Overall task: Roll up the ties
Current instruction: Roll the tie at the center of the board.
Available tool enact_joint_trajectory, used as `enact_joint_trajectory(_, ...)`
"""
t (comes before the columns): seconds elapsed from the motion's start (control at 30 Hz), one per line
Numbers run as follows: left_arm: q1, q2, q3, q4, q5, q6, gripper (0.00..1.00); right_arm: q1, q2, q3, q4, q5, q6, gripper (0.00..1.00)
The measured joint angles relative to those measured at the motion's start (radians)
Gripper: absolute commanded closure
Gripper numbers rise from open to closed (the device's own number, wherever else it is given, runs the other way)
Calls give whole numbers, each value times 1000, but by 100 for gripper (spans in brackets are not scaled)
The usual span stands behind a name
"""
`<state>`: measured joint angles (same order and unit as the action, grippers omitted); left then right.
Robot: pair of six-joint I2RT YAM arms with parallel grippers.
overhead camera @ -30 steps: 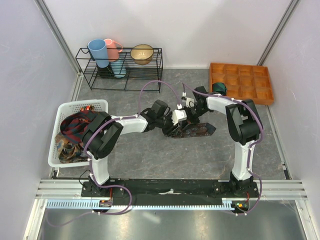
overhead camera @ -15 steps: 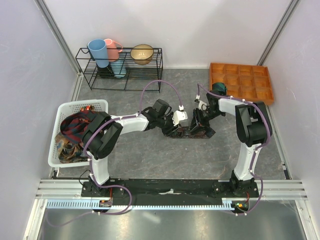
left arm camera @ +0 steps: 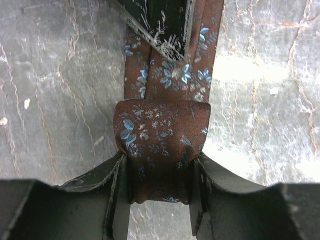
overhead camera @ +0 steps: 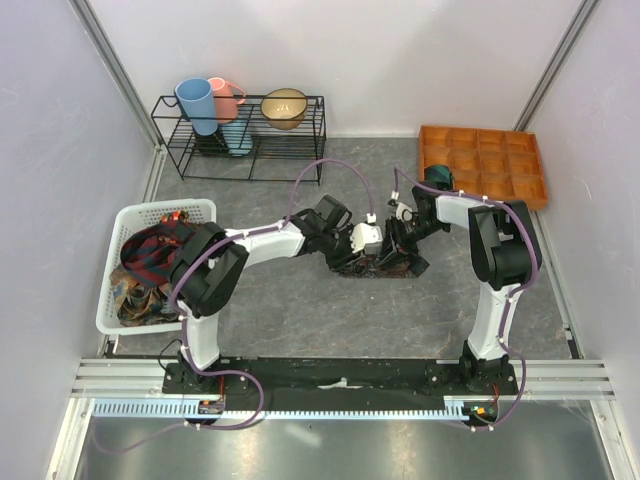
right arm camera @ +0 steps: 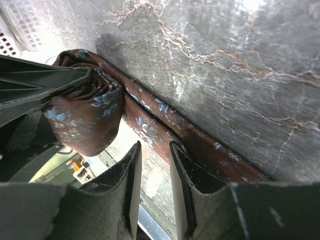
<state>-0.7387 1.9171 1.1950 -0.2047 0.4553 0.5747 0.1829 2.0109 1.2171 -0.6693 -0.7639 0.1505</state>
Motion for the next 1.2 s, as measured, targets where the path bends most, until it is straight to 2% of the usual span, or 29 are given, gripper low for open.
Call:
enact_joint_trajectory(0.13,-16,36,62,-51,-20,19,95,0,-3,10,-8,0,-14,60)
enact_joint_trajectory(0.27,-29,56,95,-71,-40,31,95,-2,-19,13,9,-12,-6,47)
enact_joint_trajectory(0.37,-36,64,107,-79,-52,37,95,-2,-38,13,34,-47,18,43)
enact_joint_trajectory(0.53,-42,72,120,-85,-61,42,94,8,-77,-2,107,-109,77,43)
enact_joint_trajectory(0.73,-43,72,121,-86,-62,44,93,48,-80,-21,164,-129,118,52)
enact_joint_trajectory(0.83,-43,72,121,-87,-62,44,93,55,-78,-31,168,-115,111,63)
enact_joint_trajectory(0.93,-44,74,121,-86,-62,44,92,51,-65,-32,163,-121,100,78)
enact_joint_trajectory(0.97,-45,76,121,-86,-63,44,90,51,-63,-32,161,-126,97,94)
enact_joint_trajectory(1.0,-47,78,122,-86,-63,44,80,51,-63,-32,159,-127,90,100)
enact_joint_trajectory(1.07,-48,80,125,-88,-66,44,68,51,-63,-32,156,-132,79,100)
enact_joint_trajectory(1.1,-49,80,126,-89,-68,44,59,50,-63,-32,155,-132,76,100)
enact_joint_trajectory(1.17,-49,81,128,-92,-71,43,51,50,-63,-32,153,-130,62,100)
enact_joint_trajectory(1.2,-49,81,128,-92,-70,41,44,50,-63,-32,151,-123,57,100)
